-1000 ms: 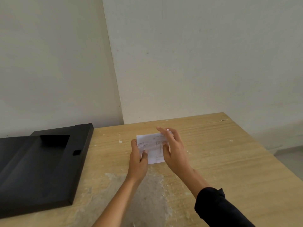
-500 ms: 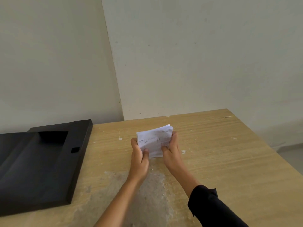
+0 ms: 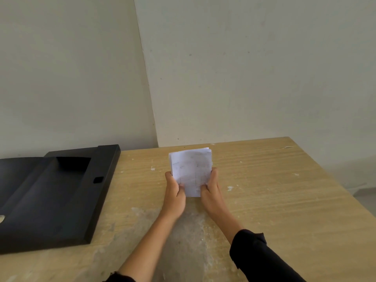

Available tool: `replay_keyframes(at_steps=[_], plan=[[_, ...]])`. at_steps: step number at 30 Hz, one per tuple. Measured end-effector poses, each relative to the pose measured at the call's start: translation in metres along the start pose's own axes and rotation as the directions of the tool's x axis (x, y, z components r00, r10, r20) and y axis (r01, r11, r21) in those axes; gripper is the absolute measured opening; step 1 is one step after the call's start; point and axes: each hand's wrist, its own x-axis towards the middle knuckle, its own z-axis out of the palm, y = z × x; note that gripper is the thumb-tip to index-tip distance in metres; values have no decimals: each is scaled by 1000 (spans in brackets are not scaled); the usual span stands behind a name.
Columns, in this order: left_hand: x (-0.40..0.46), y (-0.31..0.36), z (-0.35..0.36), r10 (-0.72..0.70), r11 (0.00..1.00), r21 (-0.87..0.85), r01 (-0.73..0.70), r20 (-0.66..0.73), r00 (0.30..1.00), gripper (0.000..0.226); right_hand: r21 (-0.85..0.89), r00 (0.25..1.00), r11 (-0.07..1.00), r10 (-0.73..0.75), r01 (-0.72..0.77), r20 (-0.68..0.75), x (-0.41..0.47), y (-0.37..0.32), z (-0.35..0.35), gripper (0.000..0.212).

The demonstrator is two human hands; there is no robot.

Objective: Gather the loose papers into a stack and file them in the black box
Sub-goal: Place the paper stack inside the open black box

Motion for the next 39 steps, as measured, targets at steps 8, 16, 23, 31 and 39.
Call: replay_keyframes(at_steps=[8, 16, 23, 31, 39], plan=[[-25, 48, -68, -104, 995, 6, 104, -23, 994, 17, 128, 969, 991, -3, -29, 247, -14, -51, 16, 25], [-40, 42, -161, -185, 980, 38, 196, -198, 963, 23, 124, 930, 991, -2, -47, 368, -24, -94, 94, 26], [-16, -3, -282, -279, 945, 109, 307, -217, 935, 21, 24, 907, 997, 53, -70, 417, -28, -122, 209, 34], [18, -53, -358, -370, 907, 77, 413, -318, 873, 19, -261, 969, 965, 69, -5, 237, -15, -117, 277, 23], [34, -81, -343, -384, 849, 215, 482, -374, 844, 16, -555, 997, 829, -30, 65, 73, -22, -88, 277, 37]])
